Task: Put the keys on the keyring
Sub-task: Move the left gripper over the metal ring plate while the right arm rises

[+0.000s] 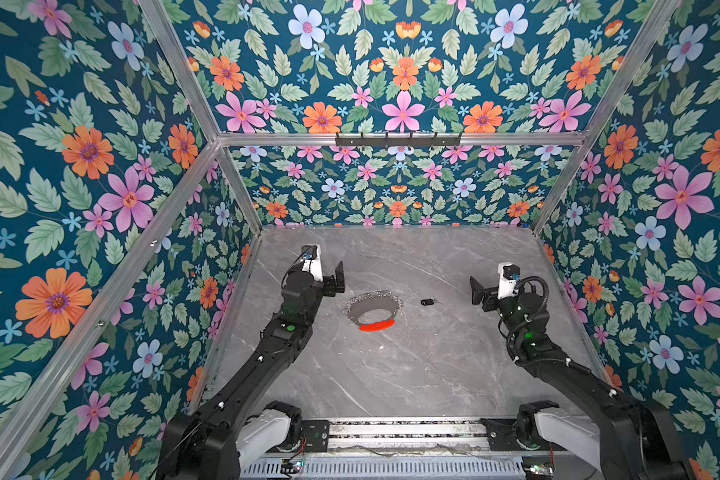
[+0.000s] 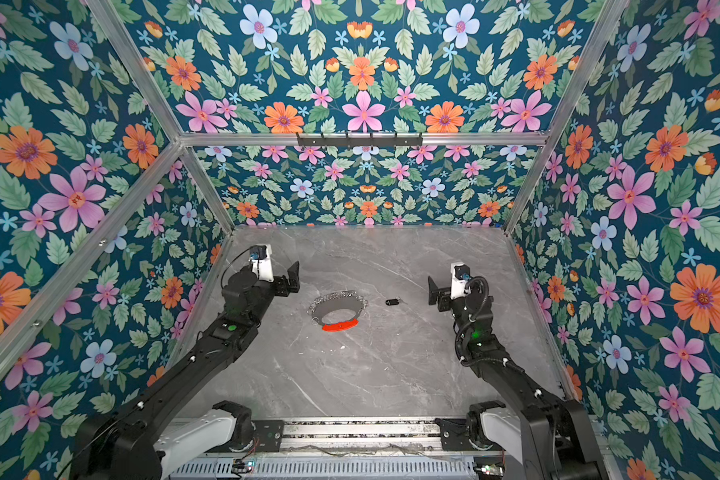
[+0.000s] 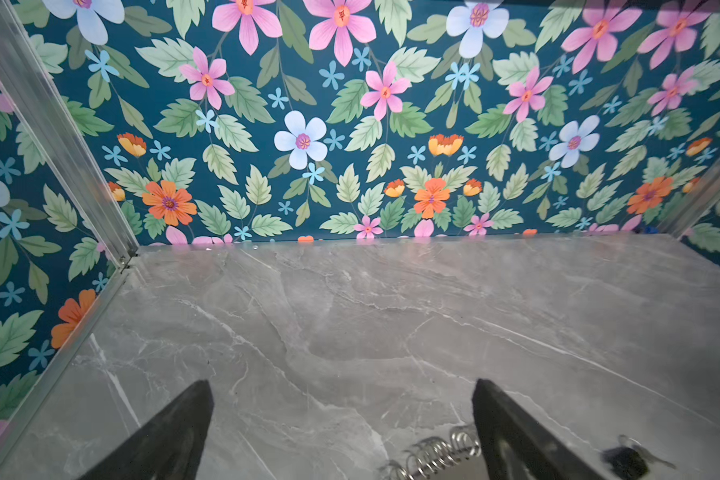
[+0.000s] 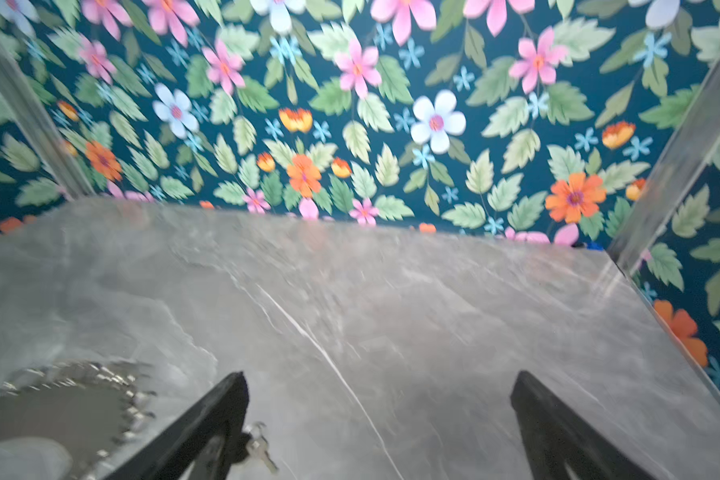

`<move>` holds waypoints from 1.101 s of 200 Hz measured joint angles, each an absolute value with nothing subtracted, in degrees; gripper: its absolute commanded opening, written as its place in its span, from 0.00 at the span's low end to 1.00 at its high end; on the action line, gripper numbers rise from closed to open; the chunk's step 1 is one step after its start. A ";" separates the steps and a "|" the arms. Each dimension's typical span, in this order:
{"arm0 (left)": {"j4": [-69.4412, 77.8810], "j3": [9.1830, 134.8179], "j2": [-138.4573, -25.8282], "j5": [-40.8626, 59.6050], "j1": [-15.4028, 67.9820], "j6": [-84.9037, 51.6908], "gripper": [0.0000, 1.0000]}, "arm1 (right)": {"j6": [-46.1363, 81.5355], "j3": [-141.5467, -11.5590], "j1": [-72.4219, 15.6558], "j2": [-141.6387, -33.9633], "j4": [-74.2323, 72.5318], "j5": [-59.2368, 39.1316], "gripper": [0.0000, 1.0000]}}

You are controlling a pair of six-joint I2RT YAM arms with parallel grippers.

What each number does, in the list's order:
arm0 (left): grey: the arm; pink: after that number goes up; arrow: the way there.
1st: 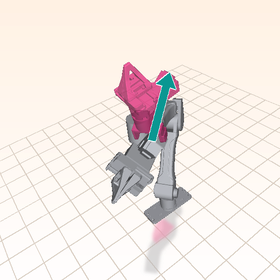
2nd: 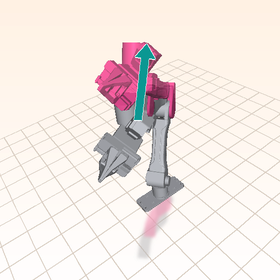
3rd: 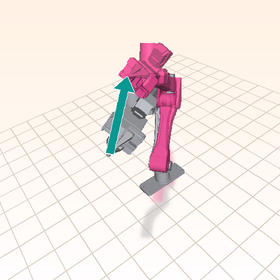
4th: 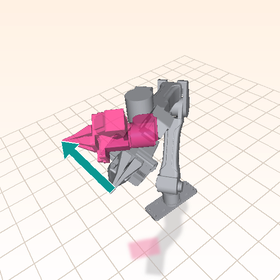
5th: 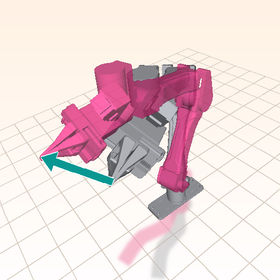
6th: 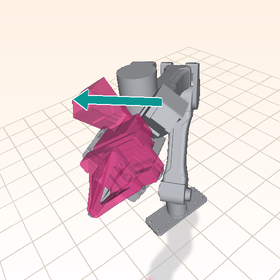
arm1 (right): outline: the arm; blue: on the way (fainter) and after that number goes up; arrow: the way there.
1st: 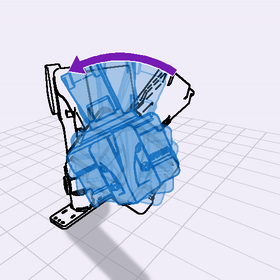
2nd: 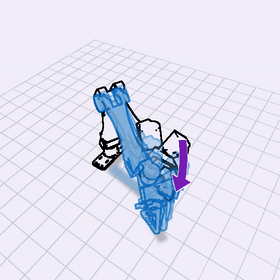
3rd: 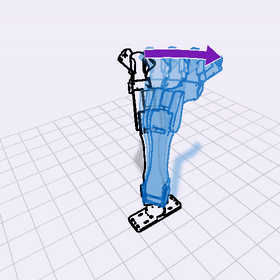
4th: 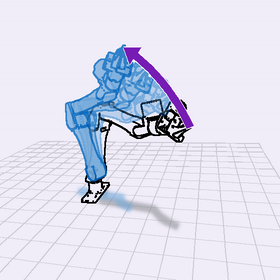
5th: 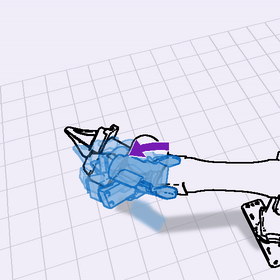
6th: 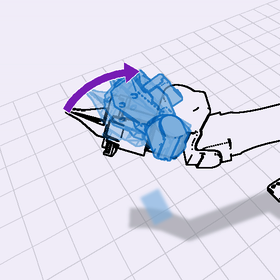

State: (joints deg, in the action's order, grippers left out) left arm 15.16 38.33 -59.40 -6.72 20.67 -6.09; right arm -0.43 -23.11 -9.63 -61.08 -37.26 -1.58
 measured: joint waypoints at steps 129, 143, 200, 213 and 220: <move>22.74 24.60 -64.71 -11.49 23.79 -28.49 0.81 | 33.80 -27.16 -9.08 -66.37 -5.21 -1.87 0.99; 23.83 27.35 -69.73 -8.73 27.09 -29.02 0.79 | 33.95 -24.08 -9.15 -66.30 -7.18 -3.16 0.99; 25.26 39.27 -88.92 -4.78 40.80 -19.07 0.63 | 34.98 -19.73 -9.89 -59.13 -12.27 -4.27 0.88; 25.30 40.82 -92.14 -4.75 43.51 -14.28 0.60 | 35.59 -18.37 -9.93 -58.08 -13.06 -4.32 0.83; 25.28 41.54 -93.49 -4.80 44.34 -11.40 0.60 | 35.59 -18.11 -9.96 -57.54 -13.52 -4.32 0.82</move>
